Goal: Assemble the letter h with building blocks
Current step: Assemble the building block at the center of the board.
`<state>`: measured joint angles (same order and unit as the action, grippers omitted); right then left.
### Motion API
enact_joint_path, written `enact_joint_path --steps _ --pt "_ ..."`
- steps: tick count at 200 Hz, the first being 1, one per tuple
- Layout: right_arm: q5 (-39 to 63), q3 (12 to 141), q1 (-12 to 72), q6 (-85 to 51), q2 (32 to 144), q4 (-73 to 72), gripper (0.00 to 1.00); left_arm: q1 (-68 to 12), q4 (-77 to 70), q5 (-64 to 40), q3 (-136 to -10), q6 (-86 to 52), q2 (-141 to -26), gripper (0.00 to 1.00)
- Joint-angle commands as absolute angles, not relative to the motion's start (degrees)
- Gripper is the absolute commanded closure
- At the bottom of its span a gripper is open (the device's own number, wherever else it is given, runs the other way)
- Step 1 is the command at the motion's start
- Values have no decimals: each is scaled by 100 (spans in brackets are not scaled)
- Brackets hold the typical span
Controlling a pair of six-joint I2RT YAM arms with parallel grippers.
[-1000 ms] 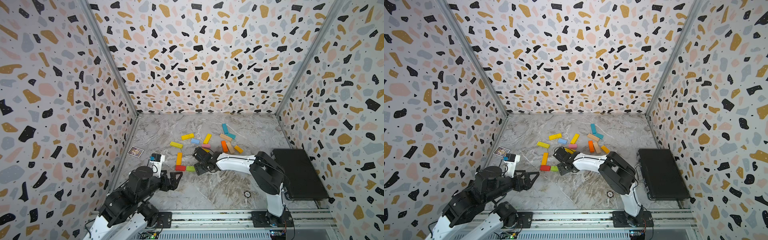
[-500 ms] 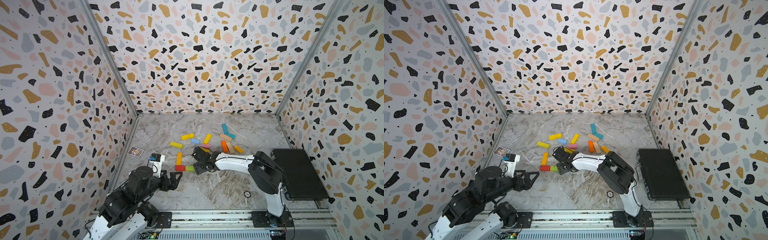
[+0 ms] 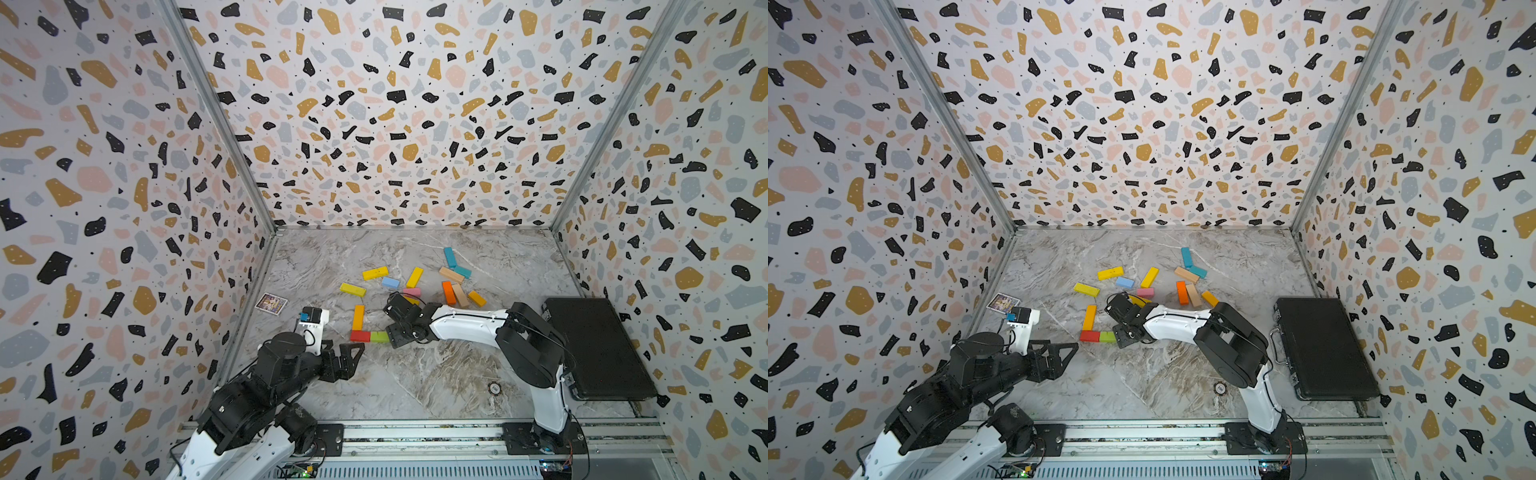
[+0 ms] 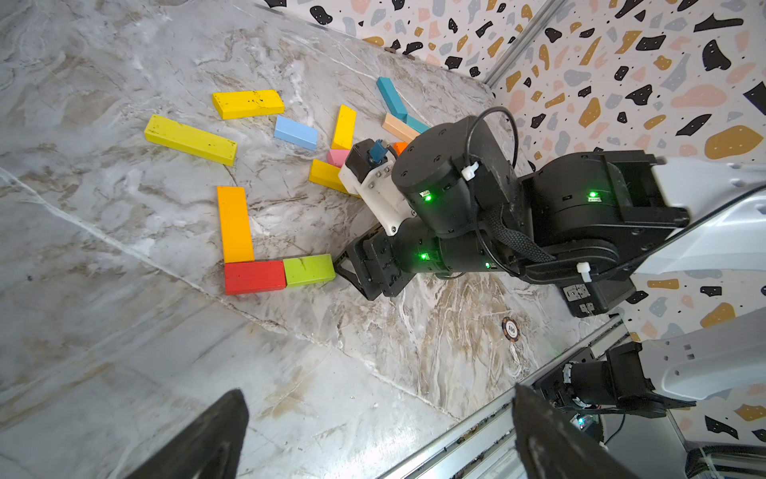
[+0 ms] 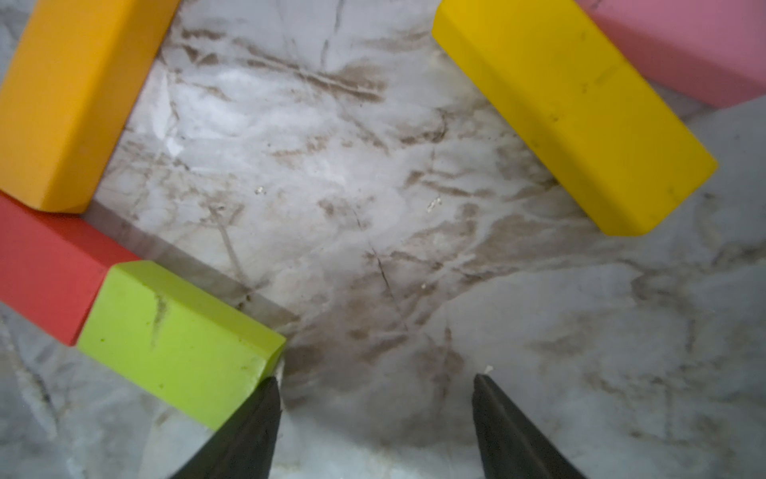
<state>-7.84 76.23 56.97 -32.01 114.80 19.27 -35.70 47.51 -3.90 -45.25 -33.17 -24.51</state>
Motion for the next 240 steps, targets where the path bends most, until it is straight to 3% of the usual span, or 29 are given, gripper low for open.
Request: enact_joint_path --steps 1,197,240 --pt "-686 7417 5729 -3416 11541 2039 26 -3549 4564 -325 -4494 -3239 -2504 1" --pt "-971 7104 6117 -3568 11259 2024 26 -3544 4572 -288 -4473 -3256 -2511 1" --pt "-1489 6952 6085 -3596 10973 1997 21 -3543 4571 -233 -4476 -3287 -2547 1"
